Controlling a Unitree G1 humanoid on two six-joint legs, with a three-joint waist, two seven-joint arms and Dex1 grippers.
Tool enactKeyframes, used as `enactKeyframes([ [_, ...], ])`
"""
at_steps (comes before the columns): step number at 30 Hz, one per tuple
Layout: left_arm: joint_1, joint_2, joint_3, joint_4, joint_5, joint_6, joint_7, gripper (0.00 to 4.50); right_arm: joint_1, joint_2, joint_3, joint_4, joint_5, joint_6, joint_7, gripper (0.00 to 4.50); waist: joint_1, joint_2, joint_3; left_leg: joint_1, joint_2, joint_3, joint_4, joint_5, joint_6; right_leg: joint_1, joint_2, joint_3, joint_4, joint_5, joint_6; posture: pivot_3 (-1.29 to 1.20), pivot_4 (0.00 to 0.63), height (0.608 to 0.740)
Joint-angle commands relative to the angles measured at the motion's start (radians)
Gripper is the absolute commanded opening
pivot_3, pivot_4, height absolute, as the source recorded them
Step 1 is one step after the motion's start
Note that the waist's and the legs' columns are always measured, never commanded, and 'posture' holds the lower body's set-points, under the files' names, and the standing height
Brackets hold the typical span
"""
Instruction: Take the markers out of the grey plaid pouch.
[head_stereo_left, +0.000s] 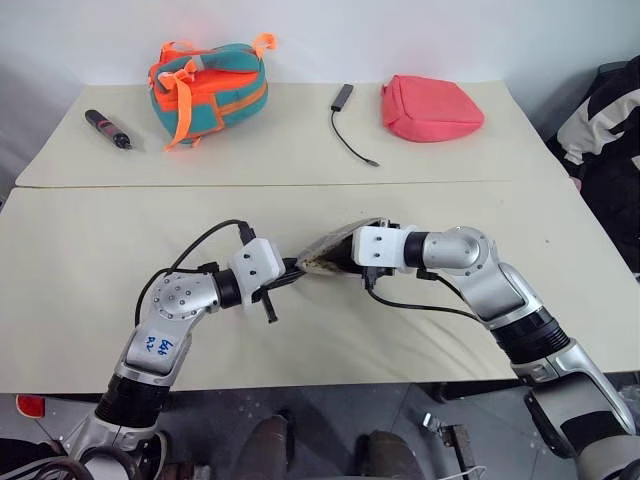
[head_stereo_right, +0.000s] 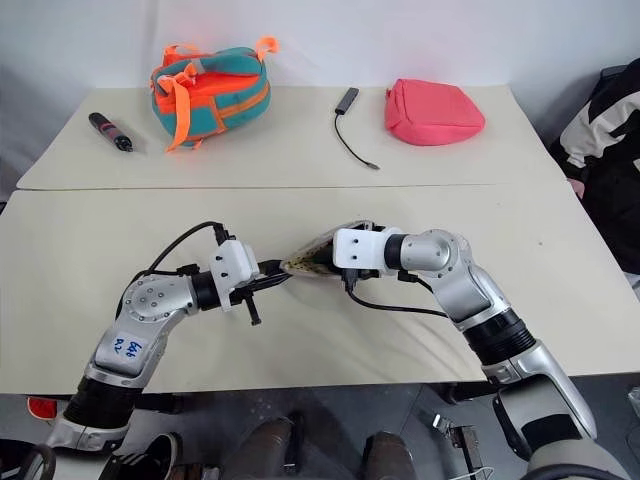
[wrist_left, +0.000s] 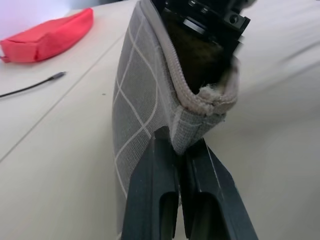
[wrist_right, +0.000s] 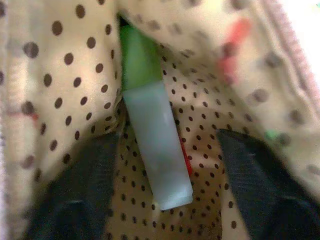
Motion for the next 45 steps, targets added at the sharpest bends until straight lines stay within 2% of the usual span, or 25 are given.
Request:
enactKeyframes([
  [1, -0.019, -0.014, 0.029, -0.040, -0.035, 0.002, 0.008, 0.00, 0.000, 0.002, -0.030, -0.046, 0.027, 0.020, 0.024, 3.79, 0.001, 0.000, 0.000, 0.000, 0.000, 0.000, 0.000, 0.000, 0.000, 0.000, 0.000, 0.000, 0.000, 0.000, 0.000, 0.00, 0.150, 0.740],
  [3, -0.020, -0.018, 0.031, -0.040, -0.034, 0.007, 0.006, 0.00, -0.001, 0.002, -0.032, -0.048, 0.030, 0.023, 0.028, 3.79, 0.002, 0.000, 0.000, 0.000, 0.000, 0.000, 0.000, 0.000, 0.000, 0.000, 0.000, 0.000, 0.000, 0.000, 0.000, 0.00, 0.150, 0.740],
  [6, -0.017, -0.020, 0.030, -0.043, -0.030, 0.011, 0.005, 0.00, -0.008, -0.008, -0.027, -0.053, 0.015, 0.001, 0.033, 3.16, 0.002, 0.000, 0.000, 0.000, 0.000, 0.000, 0.000, 0.000, 0.000, 0.000, 0.000, 0.000, 0.000, 0.000, 0.000, 0.00, 0.150, 0.740],
  [8, -0.015, -0.020, 0.030, -0.043, -0.027, 0.011, 0.005, 0.00, -0.013, -0.020, -0.018, -0.055, -0.007, -0.034, 0.033, 2.55, 0.002, 0.000, 0.000, 0.000, 0.000, 0.000, 0.000, 0.000, 0.000, 0.000, 0.000, 0.000, 0.000, 0.000, 0.000, 0.00, 0.150, 0.740],
  [16, -0.017, -0.032, 0.034, -0.040, -0.017, 0.017, 0.026, 0.00, -0.019, -0.053, -0.028, -0.091, -0.015, -0.096, 0.076, 2.55, 0.002, 0.000, 0.000, 0.000, 0.000, 0.000, 0.000, 0.000, 0.000, 0.000, 0.000, 0.000, 0.000, 0.000, 0.000, 0.00, 0.150, 0.740],
  [20, -0.039, -0.054, 0.042, -0.020, 0.005, 0.009, 0.073, 0.00, 0.005, -0.038, -0.064, -0.146, 0.078, -0.054, 0.116, 2.55, 0.003, 0.000, 0.000, 0.000, 0.000, 0.000, 0.000, 0.000, 0.000, 0.000, 0.000, 0.000, 0.000, 0.000, 0.000, 0.00, 0.150, 0.740],
  [25, -0.029, -0.050, 0.014, -0.037, 0.009, 0.022, 0.061, 0.00, -0.017, -0.058, -0.040, -0.085, -0.028, -0.164, 0.060, 2.55, 0.003, 0.000, 0.000, 0.000, 0.000, 0.000, 0.000, 0.000, 0.000, 0.000, 0.000, 0.000, -0.001, 0.000, 0.000, 0.00, 0.150, 0.740],
  [32, -0.013, -0.052, 0.001, -0.060, 0.002, 0.031, 0.056, 0.00, -0.015, -0.062, -0.039, -0.034, -0.069, -0.149, 0.069, 2.55, 0.003, 0.000, 0.000, 0.000, 0.000, 0.000, 0.000, 0.000, 0.000, 0.000, 0.000, 0.000, 0.000, 0.000, 0.000, 0.00, 0.150, 0.740],
  [35, -0.006, -0.057, -0.004, -0.069, 0.000, 0.036, 0.059, 0.00, -0.006, -0.062, -0.037, -0.043, -0.063, -0.127, 0.091, 1.99, 0.002, 0.000, 0.000, 0.000, 0.000, 0.000, 0.000, 0.000, 0.000, 0.000, 0.000, 0.000, 0.000, 0.000, 0.000, 0.00, 0.150, 0.740],
  [38, -0.003, -0.060, -0.007, -0.076, 0.000, 0.041, 0.061, 0.00, -0.012, -0.053, -0.045, -0.044, -0.065, -0.128, 0.080, 1.03, 0.003, 0.000, 0.000, 0.000, 0.000, 0.000, 0.000, 0.000, 0.000, 0.000, 0.000, 0.000, 0.000, 0.000, 0.000, 0.00, 0.150, 0.740],
  [43, -0.002, -0.071, 0.003, -0.081, -0.024, 0.060, 0.061, 0.00, -0.013, -0.054, -0.038, -0.044, -0.070, -0.129, 0.091, 1.03, 0.003, 0.000, 0.000, 0.000, 0.000, 0.000, 0.001, 0.000, 0.000, 0.000, 0.000, 0.000, -0.001, 0.000, 0.000, 0.00, 0.150, 0.740],
  [45, -0.008, -0.090, 0.010, -0.104, -0.087, 0.119, 0.048, 0.00, -0.015, -0.055, -0.028, -0.043, -0.076, -0.129, 0.102, 1.03, 0.003, 0.000, 0.000, 0.000, 0.000, 0.000, 0.001, 0.000, 0.000, 0.000, 0.000, 0.000, -0.001, 0.000, 0.000, 0.00, 0.150, 0.740],
])
